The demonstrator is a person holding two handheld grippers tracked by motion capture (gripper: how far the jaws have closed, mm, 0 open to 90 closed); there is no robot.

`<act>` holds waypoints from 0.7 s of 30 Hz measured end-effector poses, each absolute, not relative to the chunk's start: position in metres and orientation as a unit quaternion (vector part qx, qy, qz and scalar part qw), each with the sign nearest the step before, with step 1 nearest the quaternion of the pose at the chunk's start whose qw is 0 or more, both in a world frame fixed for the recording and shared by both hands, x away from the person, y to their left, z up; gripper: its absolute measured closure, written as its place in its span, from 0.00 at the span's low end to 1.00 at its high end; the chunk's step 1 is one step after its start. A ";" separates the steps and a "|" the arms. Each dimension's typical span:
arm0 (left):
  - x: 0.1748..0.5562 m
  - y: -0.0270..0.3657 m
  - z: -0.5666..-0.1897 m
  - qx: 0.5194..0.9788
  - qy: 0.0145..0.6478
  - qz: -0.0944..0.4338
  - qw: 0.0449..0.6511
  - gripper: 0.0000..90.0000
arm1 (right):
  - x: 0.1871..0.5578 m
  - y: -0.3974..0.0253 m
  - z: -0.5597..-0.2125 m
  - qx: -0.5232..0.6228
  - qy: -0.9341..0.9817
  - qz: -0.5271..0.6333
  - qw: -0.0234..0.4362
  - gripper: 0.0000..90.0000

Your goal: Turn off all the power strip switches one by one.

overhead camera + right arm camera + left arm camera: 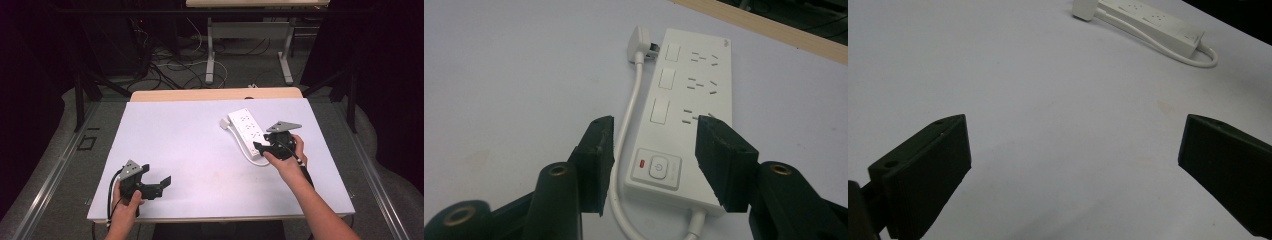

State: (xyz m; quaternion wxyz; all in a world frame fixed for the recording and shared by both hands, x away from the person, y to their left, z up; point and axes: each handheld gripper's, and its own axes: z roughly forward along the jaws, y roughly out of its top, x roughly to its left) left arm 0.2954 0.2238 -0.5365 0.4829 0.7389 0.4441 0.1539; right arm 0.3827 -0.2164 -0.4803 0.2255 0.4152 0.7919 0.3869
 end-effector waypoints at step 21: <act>0.297 0.226 -0.538 0.738 0.448 0.151 0.481 0.01 | 0.412 -0.209 -0.499 0.437 0.810 0.337 0.199 0.81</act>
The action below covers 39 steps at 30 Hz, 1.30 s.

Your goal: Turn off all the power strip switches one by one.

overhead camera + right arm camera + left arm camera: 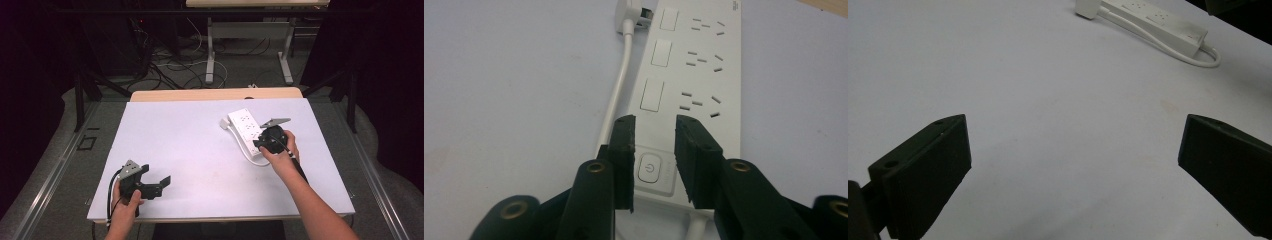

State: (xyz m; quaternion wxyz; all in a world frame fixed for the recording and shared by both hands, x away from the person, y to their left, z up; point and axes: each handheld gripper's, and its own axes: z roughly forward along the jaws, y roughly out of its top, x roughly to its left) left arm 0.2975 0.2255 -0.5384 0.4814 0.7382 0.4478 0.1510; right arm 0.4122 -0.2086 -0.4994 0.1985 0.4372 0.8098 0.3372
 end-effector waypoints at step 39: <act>0.298 0.226 -0.539 0.739 0.447 0.150 0.482 0.01 | 0.423 -0.203 -0.524 0.475 0.812 0.299 0.160 1.00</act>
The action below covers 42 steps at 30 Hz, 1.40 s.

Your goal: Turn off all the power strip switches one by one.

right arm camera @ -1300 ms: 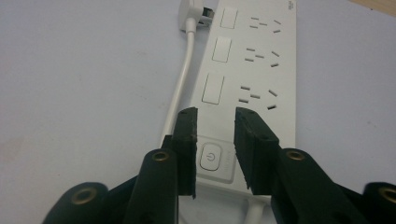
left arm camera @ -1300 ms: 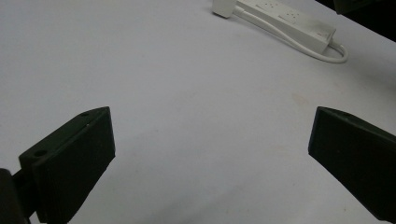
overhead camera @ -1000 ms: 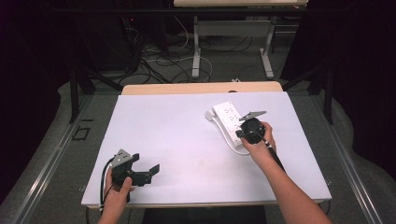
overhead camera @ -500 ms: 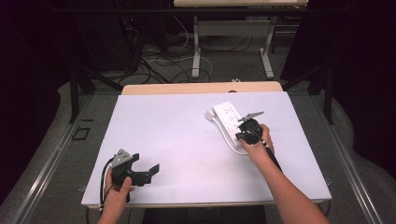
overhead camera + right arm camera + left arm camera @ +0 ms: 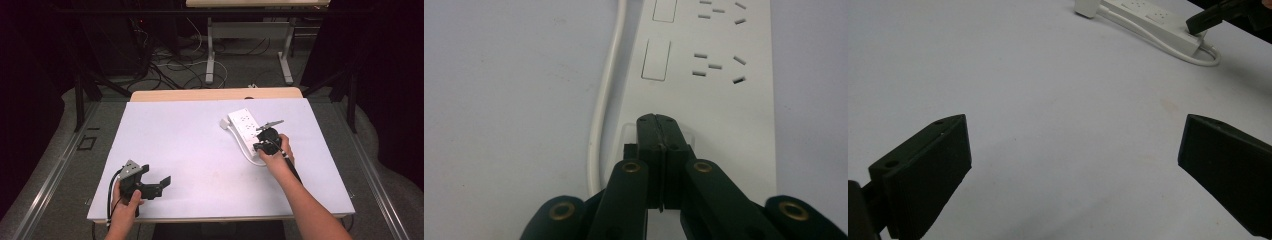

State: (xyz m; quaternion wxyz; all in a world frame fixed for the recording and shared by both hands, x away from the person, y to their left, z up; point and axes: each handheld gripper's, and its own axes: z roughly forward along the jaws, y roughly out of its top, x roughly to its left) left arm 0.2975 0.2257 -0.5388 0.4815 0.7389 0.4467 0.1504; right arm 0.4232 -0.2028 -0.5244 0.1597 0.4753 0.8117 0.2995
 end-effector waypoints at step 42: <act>0.298 0.226 -0.539 0.738 0.447 0.152 0.482 0.01 | 0.427 -0.207 -0.516 0.488 0.805 0.299 0.153 1.00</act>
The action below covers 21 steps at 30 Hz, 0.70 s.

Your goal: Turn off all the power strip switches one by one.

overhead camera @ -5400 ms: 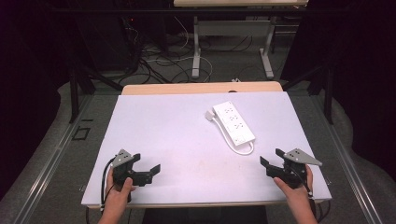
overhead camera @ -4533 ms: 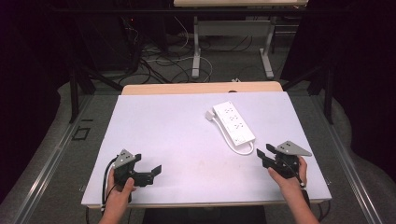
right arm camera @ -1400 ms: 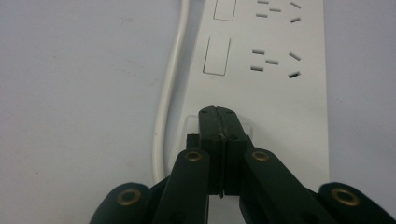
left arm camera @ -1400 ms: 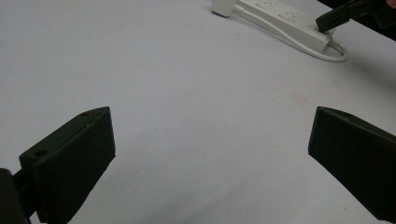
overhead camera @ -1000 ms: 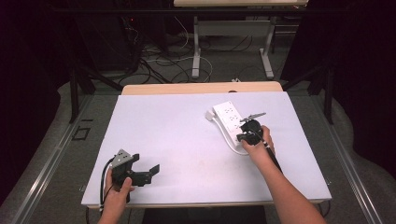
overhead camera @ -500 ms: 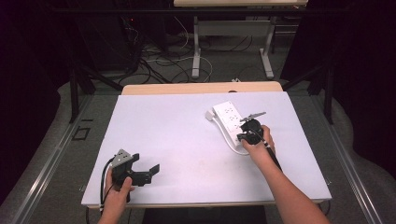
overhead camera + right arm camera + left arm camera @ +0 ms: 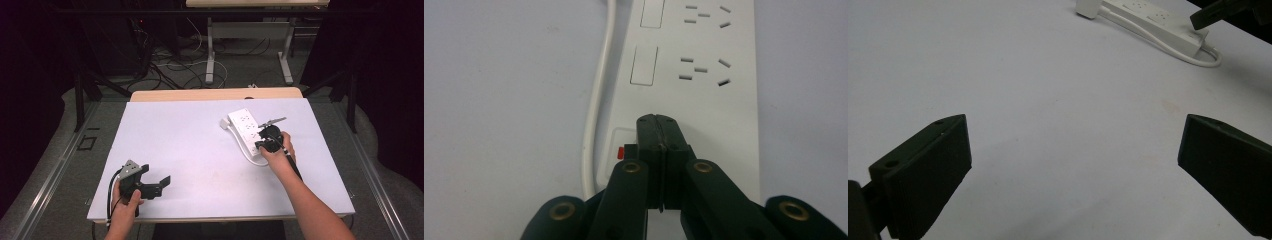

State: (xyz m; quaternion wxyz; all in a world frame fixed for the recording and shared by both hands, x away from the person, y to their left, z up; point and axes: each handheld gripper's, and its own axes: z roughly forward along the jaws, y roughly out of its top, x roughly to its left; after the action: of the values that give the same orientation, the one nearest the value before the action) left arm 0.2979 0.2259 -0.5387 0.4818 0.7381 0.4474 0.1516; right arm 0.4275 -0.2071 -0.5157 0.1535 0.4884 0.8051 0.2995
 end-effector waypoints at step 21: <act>0.300 0.225 -0.539 0.733 0.451 0.151 0.486 0.01 | 0.444 -0.182 -0.488 0.465 0.818 0.295 0.168 1.00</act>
State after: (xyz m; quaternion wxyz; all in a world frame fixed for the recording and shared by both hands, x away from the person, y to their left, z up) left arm 0.3004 0.2255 -0.5386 0.4859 0.7334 0.4509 0.1508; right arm 0.4438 -0.1821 -0.4883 0.1676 0.4648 0.8177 0.2954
